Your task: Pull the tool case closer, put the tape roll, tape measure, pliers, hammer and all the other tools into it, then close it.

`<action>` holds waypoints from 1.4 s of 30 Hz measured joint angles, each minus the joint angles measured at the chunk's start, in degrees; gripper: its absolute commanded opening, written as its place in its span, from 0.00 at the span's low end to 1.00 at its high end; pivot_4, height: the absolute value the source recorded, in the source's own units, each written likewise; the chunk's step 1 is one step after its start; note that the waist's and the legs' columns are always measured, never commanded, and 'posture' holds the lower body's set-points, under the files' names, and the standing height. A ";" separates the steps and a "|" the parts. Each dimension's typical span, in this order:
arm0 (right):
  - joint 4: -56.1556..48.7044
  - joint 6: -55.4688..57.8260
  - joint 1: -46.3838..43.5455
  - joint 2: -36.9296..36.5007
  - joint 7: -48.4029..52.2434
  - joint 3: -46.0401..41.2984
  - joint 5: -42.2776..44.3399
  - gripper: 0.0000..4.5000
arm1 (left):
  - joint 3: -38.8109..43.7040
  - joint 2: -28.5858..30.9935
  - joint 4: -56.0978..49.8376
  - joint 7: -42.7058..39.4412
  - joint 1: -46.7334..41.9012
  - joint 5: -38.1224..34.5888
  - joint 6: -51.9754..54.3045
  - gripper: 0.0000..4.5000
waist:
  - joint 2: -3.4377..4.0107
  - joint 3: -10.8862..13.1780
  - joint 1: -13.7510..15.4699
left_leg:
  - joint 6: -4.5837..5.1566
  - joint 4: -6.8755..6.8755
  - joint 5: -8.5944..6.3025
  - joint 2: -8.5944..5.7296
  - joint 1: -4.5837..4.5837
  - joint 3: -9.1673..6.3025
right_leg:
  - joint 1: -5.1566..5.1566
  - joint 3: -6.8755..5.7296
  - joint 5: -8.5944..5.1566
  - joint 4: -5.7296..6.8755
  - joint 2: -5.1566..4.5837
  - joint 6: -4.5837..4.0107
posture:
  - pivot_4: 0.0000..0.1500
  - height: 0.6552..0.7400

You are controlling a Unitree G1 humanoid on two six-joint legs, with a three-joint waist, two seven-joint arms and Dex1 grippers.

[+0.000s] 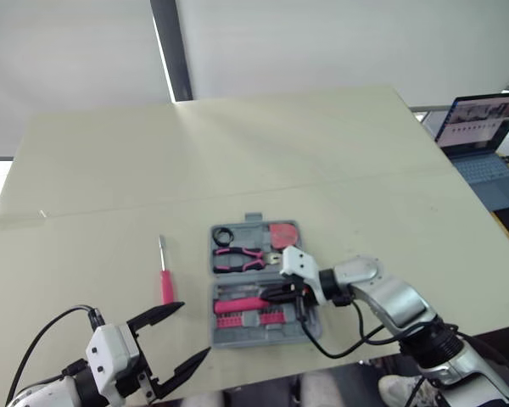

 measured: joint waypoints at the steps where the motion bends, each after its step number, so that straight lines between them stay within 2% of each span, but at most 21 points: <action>1: 0.00 0.00 -0.01 0.04 0.05 0.00 -0.05 0.00 | 0.00 0.05 -0.04 0.07 -0.08 0.00 0.28 1.00 | 0.00 0.00 0.01 | 0.00 0.00 0.00 0.00 0.00 0.00 | 0.00 0.00 0.00 0.00 0.00 0.00 | 1.00 0.97; 22: 1.60 1.29 -0.96 0.89 1.17 1.10 -0.67 0.00 | 0.12 0.21 -0.74 1.06 -0.85 -0.08 2.27 1.00 | 0.00 0.00 0.02 | 0.00 0.01 0.00 0.00 0.01 0.00 | 0.01 0.00 0.00 0.02 0.00 0.00 | 1.00 0.97; 32: 1.73 0.97 -0.89 0.83 1.15 1.26 -1.56 0.00 | 0.06 1.19 -4.63 3.58 -3.86 -0.61 7.81 1.00 | -0.02 -0.02 0.00 | 0.00 0.03 0.00 0.00 0.03 0.00 | 0.01 0.00 0.00 0.08 0.00 0.00 | 1.00 0.97; 39: 3.33 -0.68 -0.89 0.88 1.14 2.02 -1.98 0.00 | 0.06 1.63 -5.25 4.38 -4.34 -1.31 9.83 1.00 | -0.01 -0.42 -0.02 | 0.00 0.03 0.00 0.00 0.14 -0.02 | 0.12 0.00 0.00 0.07 0.00 -0.02 | 1.00 0.97; 42: 4.21 -1.28 -0.87 1.11 1.15 2.62 -2.07 0.00 | 0.06 1.73 -5.51 4.48 -4.48 -1.35 10.39 1.00 | -0.04 -0.53 -0.01 | 0.00 -0.08 0.00 0.00 0.52 -0.02 | 0.50 -0.01 -0.02 -0.02 0.00 -0.04 | 1.00 0.97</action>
